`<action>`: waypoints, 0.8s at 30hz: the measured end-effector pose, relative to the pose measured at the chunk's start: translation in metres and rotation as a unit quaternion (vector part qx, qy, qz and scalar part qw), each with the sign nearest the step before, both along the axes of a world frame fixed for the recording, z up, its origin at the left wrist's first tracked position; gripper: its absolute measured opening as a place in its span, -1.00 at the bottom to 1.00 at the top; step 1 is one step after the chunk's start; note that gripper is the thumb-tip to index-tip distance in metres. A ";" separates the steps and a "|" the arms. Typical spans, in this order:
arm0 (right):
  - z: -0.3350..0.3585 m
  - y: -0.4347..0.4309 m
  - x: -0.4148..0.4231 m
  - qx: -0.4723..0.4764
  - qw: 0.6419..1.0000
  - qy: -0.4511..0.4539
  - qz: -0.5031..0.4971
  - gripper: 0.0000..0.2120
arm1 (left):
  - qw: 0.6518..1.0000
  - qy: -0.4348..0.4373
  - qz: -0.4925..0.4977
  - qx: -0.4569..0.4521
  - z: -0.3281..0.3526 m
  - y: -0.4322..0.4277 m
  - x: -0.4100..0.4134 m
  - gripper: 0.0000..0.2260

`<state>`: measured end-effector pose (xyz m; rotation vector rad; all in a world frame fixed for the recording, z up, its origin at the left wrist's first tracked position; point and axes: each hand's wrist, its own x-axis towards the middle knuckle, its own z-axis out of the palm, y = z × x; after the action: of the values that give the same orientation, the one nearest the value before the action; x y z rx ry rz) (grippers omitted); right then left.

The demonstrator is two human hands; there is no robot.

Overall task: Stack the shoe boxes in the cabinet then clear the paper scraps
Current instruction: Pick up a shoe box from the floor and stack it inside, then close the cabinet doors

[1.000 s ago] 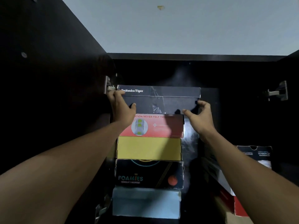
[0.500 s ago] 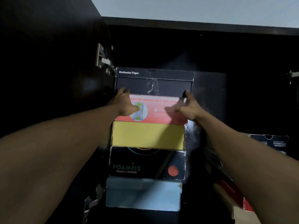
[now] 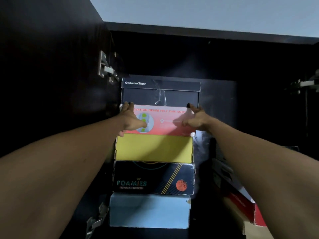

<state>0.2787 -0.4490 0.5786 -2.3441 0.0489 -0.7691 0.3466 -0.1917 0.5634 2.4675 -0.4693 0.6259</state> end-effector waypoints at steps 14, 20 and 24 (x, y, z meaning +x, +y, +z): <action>0.020 0.039 -0.119 -0.019 1.000 -0.025 -0.004 0.04 | 0.997 0.001 -0.031 0.066 0.030 0.023 -0.128 0.09; 0.013 0.071 -0.198 -0.052 0.997 -0.050 0.026 0.01 | 0.982 -0.074 -0.065 0.164 0.040 0.056 -0.245 0.05; -0.005 0.105 -0.254 -0.062 0.993 -0.083 0.060 -0.06 | 0.972 -0.173 -0.051 0.152 0.031 0.103 -0.332 -0.09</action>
<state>0.0250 -0.3435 0.5736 -2.3644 -0.2155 -0.9253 0.0151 -0.0885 0.5940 2.6005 -0.8792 1.0126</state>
